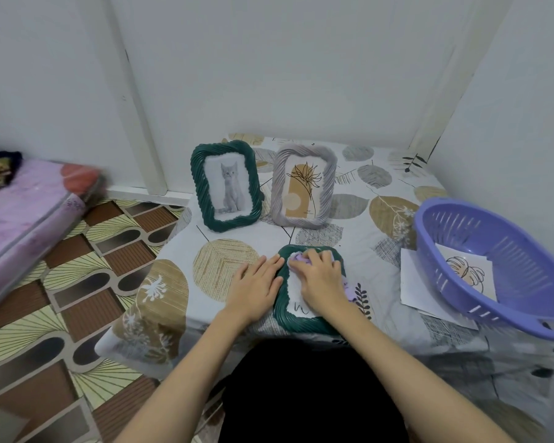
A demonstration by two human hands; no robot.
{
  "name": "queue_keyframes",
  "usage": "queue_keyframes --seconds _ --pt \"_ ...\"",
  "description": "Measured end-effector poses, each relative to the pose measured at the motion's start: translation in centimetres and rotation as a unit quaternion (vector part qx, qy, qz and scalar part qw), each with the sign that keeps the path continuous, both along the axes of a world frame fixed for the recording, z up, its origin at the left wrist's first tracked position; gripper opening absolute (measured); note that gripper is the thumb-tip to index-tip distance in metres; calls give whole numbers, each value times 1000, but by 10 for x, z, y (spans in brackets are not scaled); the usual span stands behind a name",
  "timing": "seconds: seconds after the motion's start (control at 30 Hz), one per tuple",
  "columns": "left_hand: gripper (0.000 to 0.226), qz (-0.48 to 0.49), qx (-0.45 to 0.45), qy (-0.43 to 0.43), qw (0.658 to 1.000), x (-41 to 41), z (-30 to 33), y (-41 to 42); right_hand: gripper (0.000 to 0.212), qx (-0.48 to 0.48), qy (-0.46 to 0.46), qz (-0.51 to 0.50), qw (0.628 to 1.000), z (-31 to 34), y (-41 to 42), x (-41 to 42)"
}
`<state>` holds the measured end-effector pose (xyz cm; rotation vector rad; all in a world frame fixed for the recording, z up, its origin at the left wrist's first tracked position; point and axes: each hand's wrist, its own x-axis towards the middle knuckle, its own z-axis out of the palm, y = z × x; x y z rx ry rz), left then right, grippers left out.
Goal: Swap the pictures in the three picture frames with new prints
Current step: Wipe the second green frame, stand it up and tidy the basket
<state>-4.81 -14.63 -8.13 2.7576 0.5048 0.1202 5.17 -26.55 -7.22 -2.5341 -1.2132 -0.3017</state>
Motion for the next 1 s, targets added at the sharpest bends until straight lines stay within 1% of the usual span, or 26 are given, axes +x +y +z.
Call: queue_keyframes --seconds 0.1,0.17,0.23,0.27,0.3,0.37,0.43,0.5,0.57,0.67,0.7,0.77,0.87,0.93,1.0 --pt "46 -3 -10 3 1000 0 1 -1 18 15 -5 111 994 -1 -37 4" --pt "46 -3 -10 6 1000 1 0 0 37 2 21 118 993 8 -51 8" --pt "46 -2 -4 8 1000 1 0 0 53 -10 51 60 997 12 -47 14" --pt "47 -1 -1 9 1000 1 -1 0 51 -9 64 43 997 12 -41 13" --pt "49 0 2 9 1000 1 -2 0 43 -4 71 47 996 11 -36 8" --pt "57 0 3 11 1000 0 -2 -1 28 16 34 98 994 3 -33 -8" --pt "56 0 4 11 1000 0 -2 -1 27 33 4 161 986 -4 -50 -18" --pt "56 3 8 10 1000 1 -2 -1 27 15 -11 195 981 -1 -72 -19" --pt "51 4 10 11 1000 1 -2 -2 28 6 -20 179 984 2 -81 -9" --pt "58 5 7 9 1000 0 -1 -2 33 28 42 98 994 9 -62 -8" --pt "58 5 5 10 1000 0 -1 -2 36 36 58 98 993 9 -55 -13" --pt "49 3 3 13 1000 1 0 -2 40 19 88 137 987 6 -48 -28" --pt "46 1 2 8 1000 0 0 -1 34 9 91 201 975 1 -61 -31" --pt "46 1 0 9 1000 0 0 -1 33 18 114 190 975 5 -65 -23" --pt "46 2 2 11 1000 0 0 -1 36 42 94 158 982 10 -64 -20"
